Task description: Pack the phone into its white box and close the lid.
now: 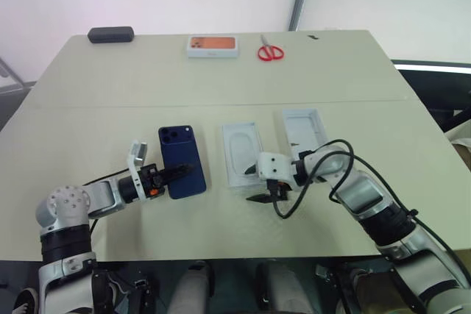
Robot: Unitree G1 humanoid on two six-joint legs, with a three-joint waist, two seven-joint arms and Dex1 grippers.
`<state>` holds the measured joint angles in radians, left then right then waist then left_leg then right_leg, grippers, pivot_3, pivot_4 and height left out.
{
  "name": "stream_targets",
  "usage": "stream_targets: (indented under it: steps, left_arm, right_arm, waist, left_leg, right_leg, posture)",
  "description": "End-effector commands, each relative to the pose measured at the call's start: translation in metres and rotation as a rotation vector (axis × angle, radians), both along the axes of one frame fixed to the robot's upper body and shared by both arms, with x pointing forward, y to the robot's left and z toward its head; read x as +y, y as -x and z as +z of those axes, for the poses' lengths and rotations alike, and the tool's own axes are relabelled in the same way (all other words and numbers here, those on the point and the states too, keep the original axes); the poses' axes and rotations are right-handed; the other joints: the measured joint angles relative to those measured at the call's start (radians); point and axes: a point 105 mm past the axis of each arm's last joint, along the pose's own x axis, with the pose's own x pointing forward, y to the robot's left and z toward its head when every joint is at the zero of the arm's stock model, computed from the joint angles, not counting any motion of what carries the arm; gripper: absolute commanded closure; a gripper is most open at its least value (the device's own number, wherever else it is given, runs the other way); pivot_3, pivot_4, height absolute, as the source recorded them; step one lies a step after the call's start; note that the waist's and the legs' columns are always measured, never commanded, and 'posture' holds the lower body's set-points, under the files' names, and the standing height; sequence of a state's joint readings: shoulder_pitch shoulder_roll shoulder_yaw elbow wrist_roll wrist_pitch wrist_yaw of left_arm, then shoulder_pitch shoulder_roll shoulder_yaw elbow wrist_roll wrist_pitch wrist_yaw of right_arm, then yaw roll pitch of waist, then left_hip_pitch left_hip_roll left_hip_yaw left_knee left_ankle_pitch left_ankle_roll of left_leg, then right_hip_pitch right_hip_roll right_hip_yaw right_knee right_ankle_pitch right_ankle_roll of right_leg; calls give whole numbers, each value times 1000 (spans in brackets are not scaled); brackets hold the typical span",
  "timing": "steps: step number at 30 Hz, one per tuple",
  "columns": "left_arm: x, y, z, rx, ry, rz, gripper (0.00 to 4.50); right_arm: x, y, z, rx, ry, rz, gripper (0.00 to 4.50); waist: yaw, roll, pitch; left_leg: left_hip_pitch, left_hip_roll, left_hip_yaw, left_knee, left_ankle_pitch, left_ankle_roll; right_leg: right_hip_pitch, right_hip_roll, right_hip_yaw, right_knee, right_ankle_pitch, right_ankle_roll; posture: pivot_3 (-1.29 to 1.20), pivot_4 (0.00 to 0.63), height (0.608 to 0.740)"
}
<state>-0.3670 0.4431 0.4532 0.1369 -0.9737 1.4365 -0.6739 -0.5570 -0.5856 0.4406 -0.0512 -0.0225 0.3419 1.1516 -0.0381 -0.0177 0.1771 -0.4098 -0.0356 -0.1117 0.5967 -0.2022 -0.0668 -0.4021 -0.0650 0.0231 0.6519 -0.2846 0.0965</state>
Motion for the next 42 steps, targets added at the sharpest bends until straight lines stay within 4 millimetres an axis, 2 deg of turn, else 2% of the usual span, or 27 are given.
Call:
stream_targets:
  steps: [1, 13, 17, 20, 27, 30, 34, 37, 41, 42]
  left_arm:
    - [-2, 0, 16, -61, 28, -14, 4500]
    - [-8, 0, 18, -67, 21, -27, 4500]
    - [-11, 2, 19, -70, 20, -38, 4500]
    - [-14, 1, 21, -71, 27, -44, 4500]
    - [-22, -3, 31, -92, 47, -68, 4500]
    - [-22, -3, 31, -84, 55, -72, 4500]
    - [-31, -1, 24, -60, 48, -101, 4500]
    - [-32, 0, 26, -66, 53, -107, 4500]
    - [-32, 0, 27, -66, 54, -113, 4500]
    - [-32, 0, 27, -64, 56, -118, 4500]
  right_arm:
    - [-1, -3, 0, -4, 5, -11, 2871]
    - [5, 7, -5, 49, -5, -9, 2871]
    - [10, 20, -4, 88, -32, 10, 2871]
    - [13, 22, -4, 81, -35, -1, 2871]
    - [32, 34, -5, 111, -84, 20, 2871]
    - [31, 43, -10, 146, -64, 49, 2871]
    - [29, 35, -11, 104, -52, 20, 2871]
    - [31, 33, -4, 167, -103, -12, 2083]
    - [32, 30, 6, 138, -138, -19, 191]
    - [31, 26, 13, 124, -153, -33, 86]
  waist:
    - [0, 0, 0]
    - [3, 0, 0]
    - [4, 0, 0]
    - [3, 0, 0]
    - [2, 0, 0]
    - [0, 0, 0]
    - [-1, 0, 0]
    - [0, 0, 0]
    - [0, 0, 0]
    - [0, 0, 0]
  left_leg:
    - [0, 0, 0, 0, 0, 0]
    - [1, 0, -1, 1, 0, 0]
    - [1, 0, -1, 1, 0, 0]
    - [1, 0, -1, 0, 0, 0]
    - [1, 0, -1, 1, 0, 0]
    - [1, 0, -1, 1, 0, 0]
    - [1, 0, -1, 1, 0, 0]
    - [1, 0, -1, 1, 0, 0]
    - [1, 0, -1, 1, 0, -1]
    - [1, 0, -1, 1, 0, -1]
  right_leg:
    - [0, 0, 0, 0, 0, 0]
    - [1, 0, 0, 0, 0, 0]
    - [2, 0, -1, 0, 0, 0]
    - [1, 0, -1, 0, 0, 0]
    - [1, 1, -1, 0, 0, 0]
    - [1, 1, -1, 0, 0, 0]
    - [2, 1, -1, 0, 0, 0]
    - [2, 1, -1, 1, 0, 0]
    - [2, 1, -1, 1, 0, 0]
    - [2, 1, -1, 1, 0, 0]
  posture:
    - [0, 150, 740]
    - [0, 150, 740]
    - [0, 150, 740]
    - [0, 150, 740]
    - [0, 150, 740]
    - [0, 150, 740]
    - [0, 150, 740]
    - [0, 150, 740]
    - [0, 150, 740]
    - [0, 150, 740]
